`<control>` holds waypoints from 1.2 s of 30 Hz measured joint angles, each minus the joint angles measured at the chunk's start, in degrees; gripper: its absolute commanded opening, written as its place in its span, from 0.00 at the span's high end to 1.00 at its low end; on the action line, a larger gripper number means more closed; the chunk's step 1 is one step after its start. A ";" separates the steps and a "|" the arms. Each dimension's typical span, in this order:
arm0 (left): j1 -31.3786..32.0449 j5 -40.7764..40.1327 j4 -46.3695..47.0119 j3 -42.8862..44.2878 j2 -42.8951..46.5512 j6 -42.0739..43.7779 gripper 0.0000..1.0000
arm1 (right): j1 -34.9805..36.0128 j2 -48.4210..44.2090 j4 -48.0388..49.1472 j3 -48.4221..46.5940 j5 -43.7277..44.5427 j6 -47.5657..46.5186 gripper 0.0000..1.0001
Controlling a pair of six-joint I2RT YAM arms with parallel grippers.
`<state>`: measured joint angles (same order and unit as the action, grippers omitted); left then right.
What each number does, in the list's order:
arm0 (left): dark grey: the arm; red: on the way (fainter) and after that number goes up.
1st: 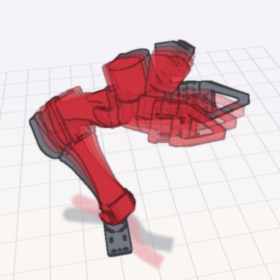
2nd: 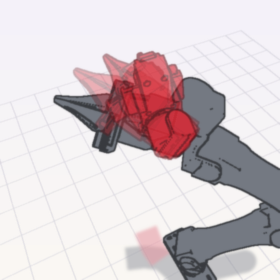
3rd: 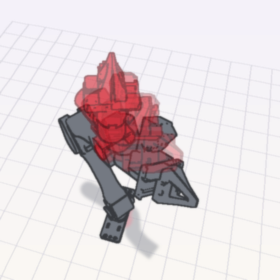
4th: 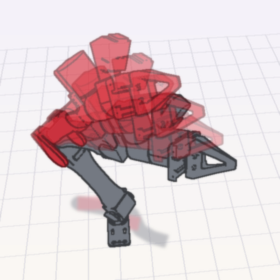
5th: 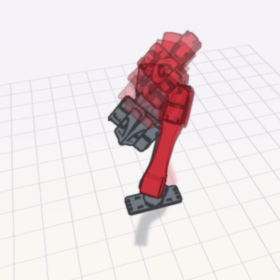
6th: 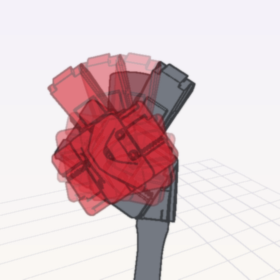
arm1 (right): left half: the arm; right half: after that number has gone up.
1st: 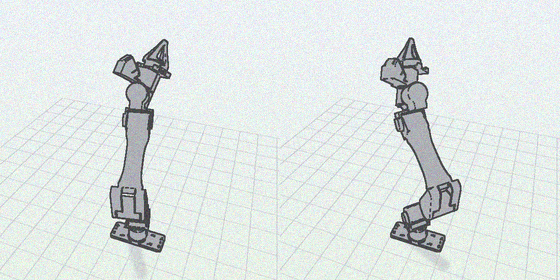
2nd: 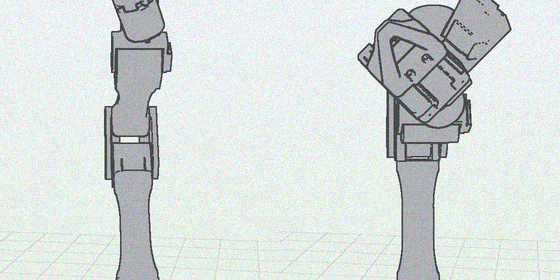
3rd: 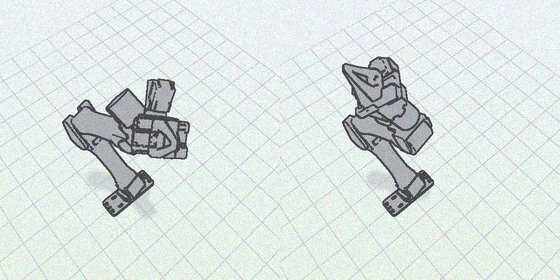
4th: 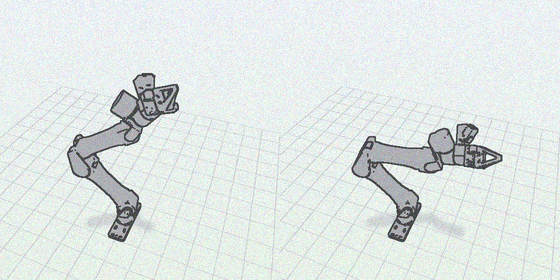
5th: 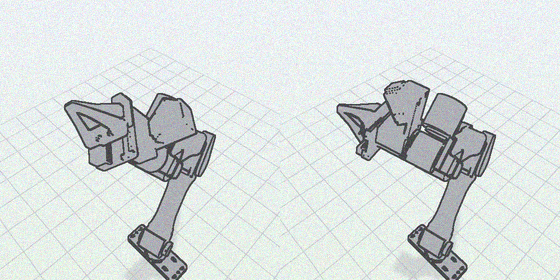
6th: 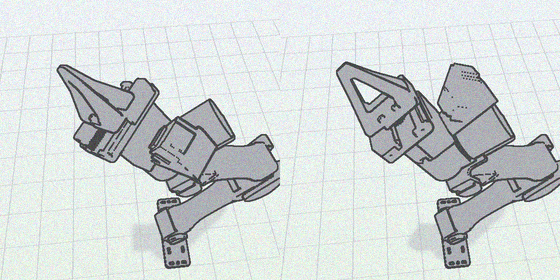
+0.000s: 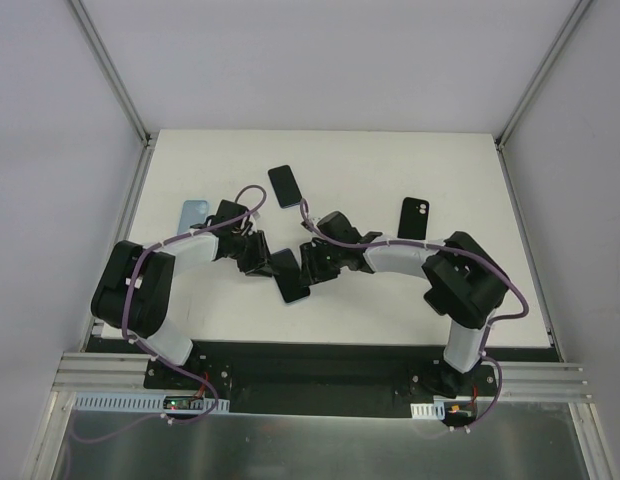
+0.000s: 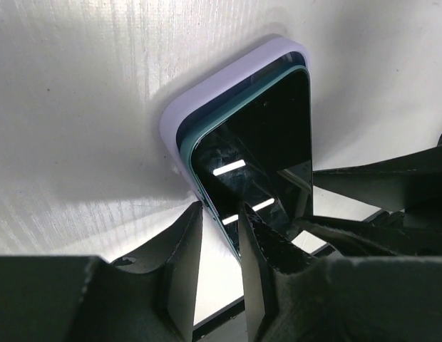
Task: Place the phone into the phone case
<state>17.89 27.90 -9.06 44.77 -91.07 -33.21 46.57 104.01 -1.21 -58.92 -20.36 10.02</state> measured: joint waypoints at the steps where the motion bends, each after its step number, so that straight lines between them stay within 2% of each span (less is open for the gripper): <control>1: 0.00 0.15 0.15 0.00 -0.07 0.00 0.69 | 0.00 0.46 0.44 0.00 -0.15 0.13 0.67; 2: 0.00 0.17 0.22 0.00 -0.09 0.02 0.67 | 0.00 0.96 1.05 0.00 -0.42 0.42 0.73; 5: 0.02 0.04 0.20 0.00 -0.13 0.13 0.62 | -0.66 1.31 1.55 -0.35 -1.18 0.79 0.75; 7: 0.04 -0.33 0.13 0.02 -0.13 0.11 0.62 | -0.96 1.68 1.88 -0.81 -1.36 1.05 0.68; 10: 0.00 -2.01 -1.36 0.50 0.02 -0.15 0.50 | -0.92 1.60 1.84 -0.85 -0.96 1.38 0.56; 11: 0.00 -3.06 -2.29 1.05 0.20 -0.20 0.43 | -0.87 1.33 1.64 -0.74 -0.74 1.51 0.54; 13: -0.39 -4.72 -4.37 2.75 0.63 0.11 0.44 | -0.76 -0.31 0.13 -0.11 0.28 1.70 0.53; 15: -1.14 -6.29 -6.75 5.97 0.70 0.74 0.49 | -0.57 -3.32 -2.16 0.70 1.57 1.84 0.55; 17: -2.40 -7.30 -8.74 10.12 0.37 1.42 0.57 | -0.15 -7.21 -4.70 1.22 3.39 2.12 0.64; 20: -4.26 -7.69 -9.55 16.13 -1.22 2.43 0.75 | 1.51 -11.58 -7.34 1.73 6.23 2.95 0.74; 21: -4.76 -7.87 -9.44 17.90 -2.14 2.78 0.86 | 2.49 -12.61 -8.17 1.86 7.21 3.39 0.77; 22: -5.20 -8.02 -9.38 19.32 -3.30 3.06 0.92 | 3.74 -13.29 -8.76 2.08 8.26 3.98 0.85; 24: -5.57 -7.96 -9.53 21.57 -5.95 3.78 1.00 | 6.16 -13.75 -9.55 2.86 9.94 5.22 0.93; 25: -5.60 -7.82 -9.66 22.43 -7.48 4.11 1.00 | 7.26 -13.75 -9.60 3.54 10.54 5.99 0.98; 26: -5.60 -7.32 -9.77 23.23 -9.09 4.35 1.00 | 8.31 -13.73 -9.70 4.37 11.04 6.71 0.99; 36: -5.60 -2.14 -10.99 25.09 -19.34 4.98 1.00 | 12.87 -12.41 -9.57 6.23 16.41 11.04 0.99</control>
<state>12.29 25.76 -20.05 69.87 -110.41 -28.23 59.44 91.59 -10.79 -52.69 -3.95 21.06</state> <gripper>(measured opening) 0.001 0.018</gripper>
